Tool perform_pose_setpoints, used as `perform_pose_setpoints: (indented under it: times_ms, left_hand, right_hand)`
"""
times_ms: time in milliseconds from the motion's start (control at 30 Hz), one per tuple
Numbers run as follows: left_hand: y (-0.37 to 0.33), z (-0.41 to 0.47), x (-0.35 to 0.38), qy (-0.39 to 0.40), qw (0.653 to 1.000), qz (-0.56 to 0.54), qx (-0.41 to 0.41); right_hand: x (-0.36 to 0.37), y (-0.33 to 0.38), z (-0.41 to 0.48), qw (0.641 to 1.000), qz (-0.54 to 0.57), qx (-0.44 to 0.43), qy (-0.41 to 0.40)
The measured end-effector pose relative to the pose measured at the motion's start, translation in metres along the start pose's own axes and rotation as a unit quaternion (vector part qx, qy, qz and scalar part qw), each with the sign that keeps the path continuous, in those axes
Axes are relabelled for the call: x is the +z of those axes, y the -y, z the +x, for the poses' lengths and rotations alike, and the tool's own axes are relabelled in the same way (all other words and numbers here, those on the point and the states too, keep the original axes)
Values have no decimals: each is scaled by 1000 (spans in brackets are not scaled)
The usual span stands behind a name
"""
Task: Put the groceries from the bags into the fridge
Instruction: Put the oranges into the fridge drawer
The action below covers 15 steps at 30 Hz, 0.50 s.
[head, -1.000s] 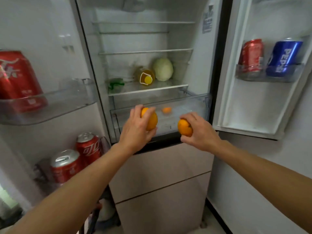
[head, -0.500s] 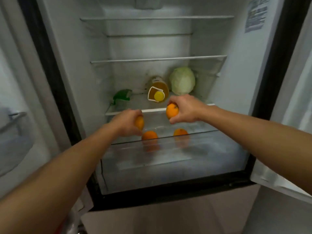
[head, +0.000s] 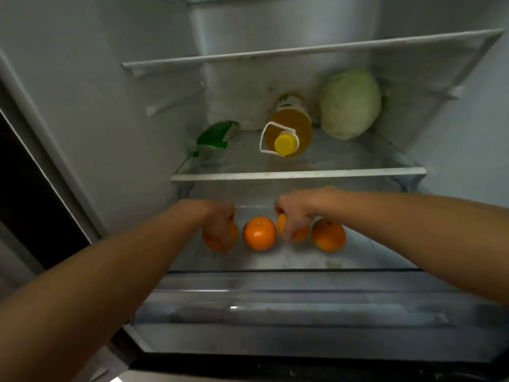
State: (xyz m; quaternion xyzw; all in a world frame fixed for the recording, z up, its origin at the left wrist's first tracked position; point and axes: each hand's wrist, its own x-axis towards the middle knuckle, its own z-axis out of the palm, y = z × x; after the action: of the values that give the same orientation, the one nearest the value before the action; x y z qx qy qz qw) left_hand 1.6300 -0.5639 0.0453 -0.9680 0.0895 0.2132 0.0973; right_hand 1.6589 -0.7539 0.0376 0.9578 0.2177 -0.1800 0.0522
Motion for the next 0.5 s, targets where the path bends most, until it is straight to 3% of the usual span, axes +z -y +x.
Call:
perform_pose_setpoints:
  times_ms: [200, 333, 500]
  left_hand:
    - [-2, 9, 18, 51, 998, 12, 22]
    - [-2, 5, 13, 63, 997, -52, 11]
    - [0, -10, 5, -34, 997, -56, 40]
  right_hand:
    - [8, 3, 3, 1000, -2, -4, 16]
    - [-6, 5, -15, 1000, -1, 9, -7]
    - [-34, 13, -56, 995, 3, 27, -95]
